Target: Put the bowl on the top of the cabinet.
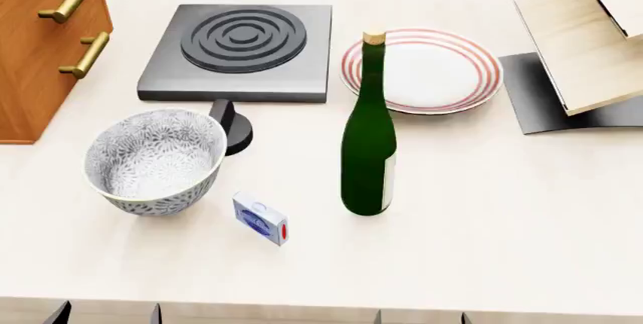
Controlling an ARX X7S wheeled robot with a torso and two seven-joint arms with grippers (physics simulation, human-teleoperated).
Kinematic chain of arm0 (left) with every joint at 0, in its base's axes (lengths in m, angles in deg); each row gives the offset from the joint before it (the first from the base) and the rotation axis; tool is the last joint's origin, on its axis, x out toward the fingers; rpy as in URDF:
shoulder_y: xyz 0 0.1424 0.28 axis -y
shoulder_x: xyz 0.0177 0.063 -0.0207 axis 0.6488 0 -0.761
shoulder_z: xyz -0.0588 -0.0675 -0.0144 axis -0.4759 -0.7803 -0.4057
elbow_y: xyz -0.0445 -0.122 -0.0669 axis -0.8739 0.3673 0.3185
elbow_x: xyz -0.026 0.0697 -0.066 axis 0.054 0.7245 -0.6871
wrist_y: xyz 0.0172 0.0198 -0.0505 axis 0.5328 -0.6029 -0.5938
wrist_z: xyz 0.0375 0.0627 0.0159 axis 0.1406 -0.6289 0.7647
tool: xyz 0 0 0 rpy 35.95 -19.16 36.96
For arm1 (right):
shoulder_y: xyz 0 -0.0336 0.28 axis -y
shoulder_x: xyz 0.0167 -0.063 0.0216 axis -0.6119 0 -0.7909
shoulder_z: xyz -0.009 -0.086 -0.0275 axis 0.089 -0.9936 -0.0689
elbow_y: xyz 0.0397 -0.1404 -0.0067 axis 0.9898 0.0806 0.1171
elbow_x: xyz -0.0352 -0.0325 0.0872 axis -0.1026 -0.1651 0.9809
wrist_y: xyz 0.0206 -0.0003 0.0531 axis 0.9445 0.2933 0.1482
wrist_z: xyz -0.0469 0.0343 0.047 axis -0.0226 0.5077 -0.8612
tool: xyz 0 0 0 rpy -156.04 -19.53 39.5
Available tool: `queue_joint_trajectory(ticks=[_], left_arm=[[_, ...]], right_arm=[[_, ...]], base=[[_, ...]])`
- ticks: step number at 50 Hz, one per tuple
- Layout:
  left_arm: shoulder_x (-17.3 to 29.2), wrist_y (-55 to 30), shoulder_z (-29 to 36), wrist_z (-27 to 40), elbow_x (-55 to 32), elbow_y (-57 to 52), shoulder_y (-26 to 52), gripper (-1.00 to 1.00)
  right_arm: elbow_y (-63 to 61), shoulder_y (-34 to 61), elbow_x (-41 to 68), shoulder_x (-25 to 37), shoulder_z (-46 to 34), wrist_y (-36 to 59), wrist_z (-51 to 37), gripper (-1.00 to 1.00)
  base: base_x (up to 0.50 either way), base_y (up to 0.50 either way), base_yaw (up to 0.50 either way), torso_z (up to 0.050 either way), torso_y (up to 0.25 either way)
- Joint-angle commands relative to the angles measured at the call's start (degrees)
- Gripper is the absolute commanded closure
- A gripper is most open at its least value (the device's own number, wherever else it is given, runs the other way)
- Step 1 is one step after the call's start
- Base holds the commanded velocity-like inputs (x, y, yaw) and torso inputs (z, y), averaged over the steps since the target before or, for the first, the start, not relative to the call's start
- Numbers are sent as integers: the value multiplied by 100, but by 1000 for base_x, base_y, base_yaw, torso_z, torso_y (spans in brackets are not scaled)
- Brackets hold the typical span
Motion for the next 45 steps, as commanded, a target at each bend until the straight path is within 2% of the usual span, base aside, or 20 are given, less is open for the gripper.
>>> queue_joint_trajectory(ticks=[1, 18, 19, 20, 36, 45], left_arm=[[93, 22, 105, 107, -81, 0, -5, -100], [369, 249, 427, 399, -146, 1, -49, -100], [668, 1061, 639, -395, -59, 75, -522, -100], [81, 215, 75, 45, 37, -43, -70, -100], [305, 197, 342, 388, -188, -150, -66, -100], [425, -342, 330, 599, -313, -1589, -272, -100]], right_arm=[[8, -4, 122, 84, -82, -4, -129, -100], [-24, -43, 453, 313, -327, -122, -401, -100], [-294, -429, 151, 330, -365, -244, -677, -100], [-31, -51, 193, 42, -12, -101, -91, -100], [-149, -47, 376, 320, -360, -57, -404, -100], [-1585, -199, 312, 430, -496, 495, -635, -100]], base=[[0, 0, 0, 0, 0], [0, 0, 0, 0, 0], [0, 0, 0, 0, 0], [0, 0, 0, 0, 0], [0, 0, 0, 0, 0], [0, 0, 0, 0, 0]])
